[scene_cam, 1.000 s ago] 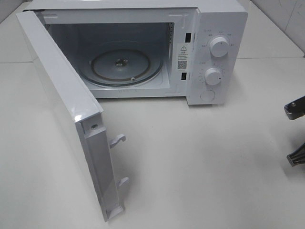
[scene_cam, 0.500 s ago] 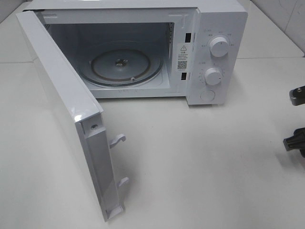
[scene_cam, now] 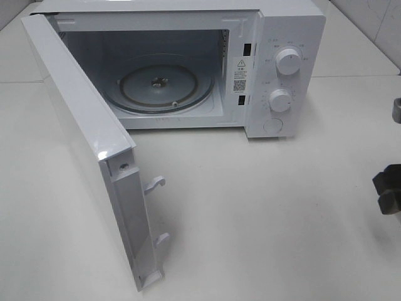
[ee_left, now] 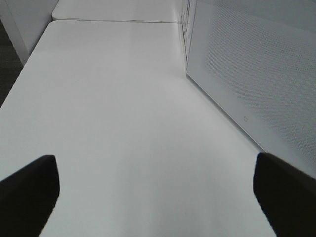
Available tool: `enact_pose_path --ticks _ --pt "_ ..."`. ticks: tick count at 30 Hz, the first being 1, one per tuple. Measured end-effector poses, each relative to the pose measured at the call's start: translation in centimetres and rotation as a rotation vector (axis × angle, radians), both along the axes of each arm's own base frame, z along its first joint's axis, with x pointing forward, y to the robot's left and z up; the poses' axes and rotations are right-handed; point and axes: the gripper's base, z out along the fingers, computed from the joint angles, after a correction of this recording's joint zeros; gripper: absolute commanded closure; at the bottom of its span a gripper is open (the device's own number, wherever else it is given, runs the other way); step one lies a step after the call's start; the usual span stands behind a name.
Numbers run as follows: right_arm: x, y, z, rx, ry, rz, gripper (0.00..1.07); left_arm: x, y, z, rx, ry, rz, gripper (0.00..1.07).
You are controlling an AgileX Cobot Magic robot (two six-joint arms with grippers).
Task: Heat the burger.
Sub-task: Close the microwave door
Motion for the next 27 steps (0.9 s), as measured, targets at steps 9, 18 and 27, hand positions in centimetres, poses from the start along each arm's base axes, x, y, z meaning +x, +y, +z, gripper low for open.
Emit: enact_pose_path --ticks 9,18,27 --pt "-1.7 0.3 3.4 0.062 -0.133 0.005 0.29 0.0 0.0 0.0 0.000 0.000 0.000 0.07" --pt "-6.2 -0.8 6.9 0.008 -0.206 -0.075 0.30 0.0 0.0 0.0 0.000 0.000 0.000 0.07" --pt "-12.0 -1.3 8.8 0.039 -0.459 -0.064 0.31 0.0 0.0 0.0 0.000 0.000 0.000 0.07"
